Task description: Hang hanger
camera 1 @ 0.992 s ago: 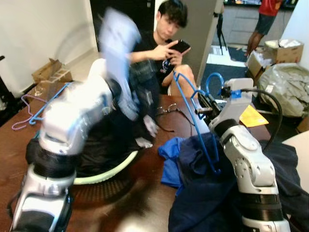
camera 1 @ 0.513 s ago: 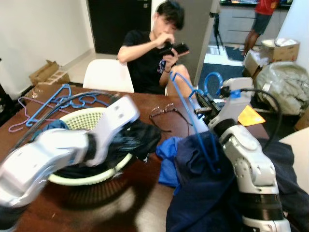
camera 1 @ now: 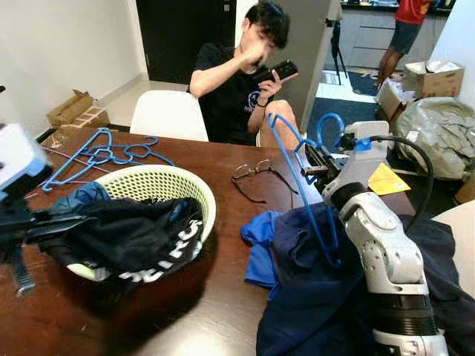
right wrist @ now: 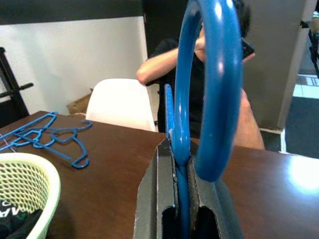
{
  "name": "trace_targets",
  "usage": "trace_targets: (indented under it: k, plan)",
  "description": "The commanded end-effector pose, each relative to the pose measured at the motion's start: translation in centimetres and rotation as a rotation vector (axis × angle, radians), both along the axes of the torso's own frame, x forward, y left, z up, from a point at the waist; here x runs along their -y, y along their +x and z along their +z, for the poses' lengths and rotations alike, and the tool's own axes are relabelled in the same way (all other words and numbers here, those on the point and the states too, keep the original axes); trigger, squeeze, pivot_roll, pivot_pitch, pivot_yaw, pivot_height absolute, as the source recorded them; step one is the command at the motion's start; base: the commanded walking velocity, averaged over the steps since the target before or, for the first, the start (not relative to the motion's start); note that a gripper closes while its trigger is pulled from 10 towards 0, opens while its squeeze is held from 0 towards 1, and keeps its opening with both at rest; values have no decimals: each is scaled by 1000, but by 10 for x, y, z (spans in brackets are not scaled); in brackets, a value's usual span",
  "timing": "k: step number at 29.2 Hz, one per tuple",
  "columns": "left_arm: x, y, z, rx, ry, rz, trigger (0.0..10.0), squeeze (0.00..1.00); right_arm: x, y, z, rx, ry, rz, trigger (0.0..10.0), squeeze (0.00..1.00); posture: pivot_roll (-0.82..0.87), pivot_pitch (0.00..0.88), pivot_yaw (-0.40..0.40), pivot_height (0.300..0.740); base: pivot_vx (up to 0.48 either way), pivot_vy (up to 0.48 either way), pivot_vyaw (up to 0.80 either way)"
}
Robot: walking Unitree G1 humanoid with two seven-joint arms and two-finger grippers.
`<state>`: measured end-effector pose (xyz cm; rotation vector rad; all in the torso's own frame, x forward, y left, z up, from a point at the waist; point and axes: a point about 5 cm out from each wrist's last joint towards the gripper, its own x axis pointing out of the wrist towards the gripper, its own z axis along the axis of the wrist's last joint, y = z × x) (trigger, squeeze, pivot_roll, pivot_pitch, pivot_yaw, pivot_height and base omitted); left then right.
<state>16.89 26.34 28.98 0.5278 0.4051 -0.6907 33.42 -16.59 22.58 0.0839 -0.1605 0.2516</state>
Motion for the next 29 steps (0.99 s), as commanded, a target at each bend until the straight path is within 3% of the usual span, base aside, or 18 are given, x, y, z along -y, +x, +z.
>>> trace_targets:
  k: [1,3,5,7,9,12,16,17,19,22,26,27,29]
  plan:
    - [9,-17,-43,-226,15,-10,0,0,3,1,0,6,-2,-1,10000,0,140,3,-47,740,0,0,0]
    - [11,-36,-79,-415,23,25,0,0,2,2,0,4,-5,4,10000,0,139,2,-48,740,0,0,0]
    - [8,-41,-89,-468,32,56,0,0,2,2,0,4,-6,6,10000,0,137,1,-48,740,0,0,0]
    - [-11,-48,-100,-513,94,166,0,0,3,3,0,3,-8,8,10000,0,138,0,-56,740,0,0,0]
    - [-38,-48,-92,-463,172,299,0,0,3,3,0,3,-10,11,10000,0,146,0,-61,740,0,0,0]
    - [-64,-50,-79,-412,277,405,0,0,3,4,-1,1,-13,16,10000,0,147,0,-60,740,0,0,0]
    - [-73,-54,-79,-404,357,465,0,0,1,4,-2,0,-12,24,10000,0,144,0,-62,740,0,0,0]
    - [-80,-52,-80,-379,418,517,0,0,0,4,-2,-1,-12,29,10000,0,143,0,-65,740,0,0,0]
    - [-82,-51,-80,-371,434,528,0,0,-1,4,-2,-1,-12,30,10000,0,143,0,-65,740,0,0,0]
    - [-107,-39,-78,-241,540,709,0,0,-1,4,-2,-4,-15,32,10000,0,142,0,-66,740,0,0,0]
    - [-116,-31,-74,-154,549,779,0,0,0,4,-2,-3,-17,33,10000,0,137,2,-69,740,0,0,0]
    - [-114,-24,-72,-95,521,782,4706,0,0,4,-2,-3,-18,33,10000,0,137,2,-69,740,0,0,0]
    - [-113,-22,-72,-79,514,782,4706,0,0,4,-2,-3,-19,33,10000,0,137,2,-69,740,0,0,0]
